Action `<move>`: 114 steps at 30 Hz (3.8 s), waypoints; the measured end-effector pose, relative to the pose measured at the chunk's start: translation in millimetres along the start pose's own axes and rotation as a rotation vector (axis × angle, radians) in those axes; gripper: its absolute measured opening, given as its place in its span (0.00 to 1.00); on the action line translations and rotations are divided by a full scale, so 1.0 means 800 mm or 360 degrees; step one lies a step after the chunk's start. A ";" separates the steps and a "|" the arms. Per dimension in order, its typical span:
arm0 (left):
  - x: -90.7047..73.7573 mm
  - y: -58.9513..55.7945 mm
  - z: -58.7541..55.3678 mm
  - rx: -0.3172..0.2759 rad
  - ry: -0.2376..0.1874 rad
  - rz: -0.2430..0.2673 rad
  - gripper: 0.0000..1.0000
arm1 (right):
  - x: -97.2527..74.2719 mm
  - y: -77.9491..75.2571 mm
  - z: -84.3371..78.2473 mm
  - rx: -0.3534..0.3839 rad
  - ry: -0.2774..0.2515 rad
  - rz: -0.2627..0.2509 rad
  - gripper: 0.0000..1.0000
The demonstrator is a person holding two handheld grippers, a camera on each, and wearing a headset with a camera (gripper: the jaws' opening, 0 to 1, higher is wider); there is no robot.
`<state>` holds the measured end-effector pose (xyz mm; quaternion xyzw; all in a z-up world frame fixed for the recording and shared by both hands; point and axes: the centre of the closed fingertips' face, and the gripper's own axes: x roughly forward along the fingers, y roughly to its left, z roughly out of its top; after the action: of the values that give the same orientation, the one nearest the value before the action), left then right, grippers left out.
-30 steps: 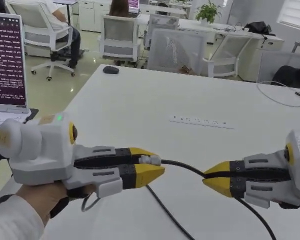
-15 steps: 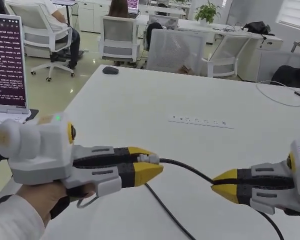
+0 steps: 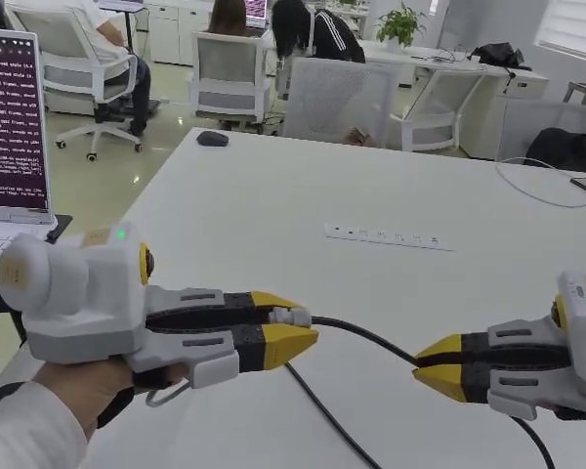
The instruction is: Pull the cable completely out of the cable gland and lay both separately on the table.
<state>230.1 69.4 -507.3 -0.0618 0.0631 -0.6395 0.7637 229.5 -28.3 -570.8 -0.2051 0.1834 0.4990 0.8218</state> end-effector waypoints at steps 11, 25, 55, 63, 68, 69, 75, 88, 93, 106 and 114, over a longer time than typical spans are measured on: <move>0.001 -0.002 -0.002 -0.0004 0.0011 -0.0010 0.16 | 0.009 0.014 0.037 -0.0103 -0.0025 0.0070 0.16; 0.002 -0.002 -0.004 -0.0012 0.0022 -0.0017 0.16 | 0.034 0.037 0.099 -0.0240 -0.0175 0.0177 0.15; 0.005 -0.007 -0.007 0.0004 0.0037 -0.0066 0.17 | 0.046 0.049 0.112 -0.0345 -0.0263 0.0235 0.04; 0.003 -0.004 -0.007 0.0008 0.0039 -0.0045 0.16 | 0.037 0.040 0.098 -0.0307 -0.0258 0.0194 0.04; 0.003 -0.003 -0.008 0.0005 0.0044 -0.0040 0.17 | 0.029 0.032 0.084 -0.0277 -0.0227 0.0165 0.04; 0.003 -0.003 -0.008 0.0005 0.0042 -0.0039 0.17 | 0.027 0.030 0.079 -0.0268 -0.0216 0.0153 0.04; 0.002 -0.001 -0.006 -0.0001 0.0031 -0.0028 0.17 | 0.014 0.020 0.051 -0.0199 -0.0157 0.0086 0.04; 0.003 -0.006 -0.007 -0.0019 0.0041 -0.0029 0.17 | -0.003 0.013 0.011 -0.0076 -0.0085 0.0007 0.05; 0.003 -0.005 -0.008 -0.0020 0.0044 -0.0023 0.17 | -0.001 0.013 0.007 -0.0064 -0.0077 0.0001 0.05; 0.005 -0.008 -0.010 -0.0010 0.0058 -0.0035 0.17 | -0.006 0.011 0.010 0.0009 -0.0065 -0.0064 0.11; 0.004 -0.008 -0.009 -0.0018 0.0056 -0.0040 0.17 | 0.003 0.025 0.055 -0.0112 -0.0121 -0.0005 0.16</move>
<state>223.1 64.7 -513.4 -0.0555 0.0794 -0.6497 0.7540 216.5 4.8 -537.8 -0.2150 0.1340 0.5113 0.8212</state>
